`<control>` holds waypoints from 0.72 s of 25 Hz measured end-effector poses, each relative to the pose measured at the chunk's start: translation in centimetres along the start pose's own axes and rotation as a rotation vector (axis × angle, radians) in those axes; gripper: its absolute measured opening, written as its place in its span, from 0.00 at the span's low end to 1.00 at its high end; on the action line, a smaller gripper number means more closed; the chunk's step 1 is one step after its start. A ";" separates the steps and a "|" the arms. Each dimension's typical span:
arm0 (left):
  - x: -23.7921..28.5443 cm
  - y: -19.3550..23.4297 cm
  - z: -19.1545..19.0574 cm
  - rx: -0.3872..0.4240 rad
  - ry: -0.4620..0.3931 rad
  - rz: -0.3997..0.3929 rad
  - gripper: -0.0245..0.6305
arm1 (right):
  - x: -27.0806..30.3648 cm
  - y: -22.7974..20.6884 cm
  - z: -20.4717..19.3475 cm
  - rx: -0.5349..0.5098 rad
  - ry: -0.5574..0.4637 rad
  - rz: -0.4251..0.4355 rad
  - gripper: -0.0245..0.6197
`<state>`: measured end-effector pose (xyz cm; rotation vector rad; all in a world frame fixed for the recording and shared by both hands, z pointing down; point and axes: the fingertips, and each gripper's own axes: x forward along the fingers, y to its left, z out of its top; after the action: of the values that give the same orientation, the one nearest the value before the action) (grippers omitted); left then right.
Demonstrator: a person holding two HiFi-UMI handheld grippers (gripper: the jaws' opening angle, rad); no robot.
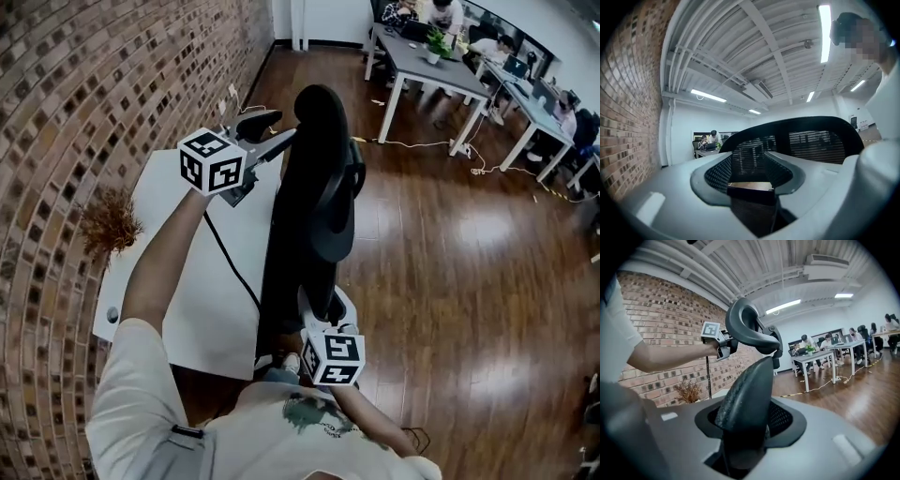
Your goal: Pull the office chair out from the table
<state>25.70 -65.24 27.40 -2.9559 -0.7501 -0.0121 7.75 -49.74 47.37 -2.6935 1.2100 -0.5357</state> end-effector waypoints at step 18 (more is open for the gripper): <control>8.0 3.5 -1.2 -0.038 -0.070 -0.502 0.53 | -1.0 -1.8 -0.4 0.019 0.052 -0.215 0.25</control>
<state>34.43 -64.65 28.52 -2.7267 -1.4917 0.0428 8.19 -47.79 47.94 -2.8267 0.9260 -0.6446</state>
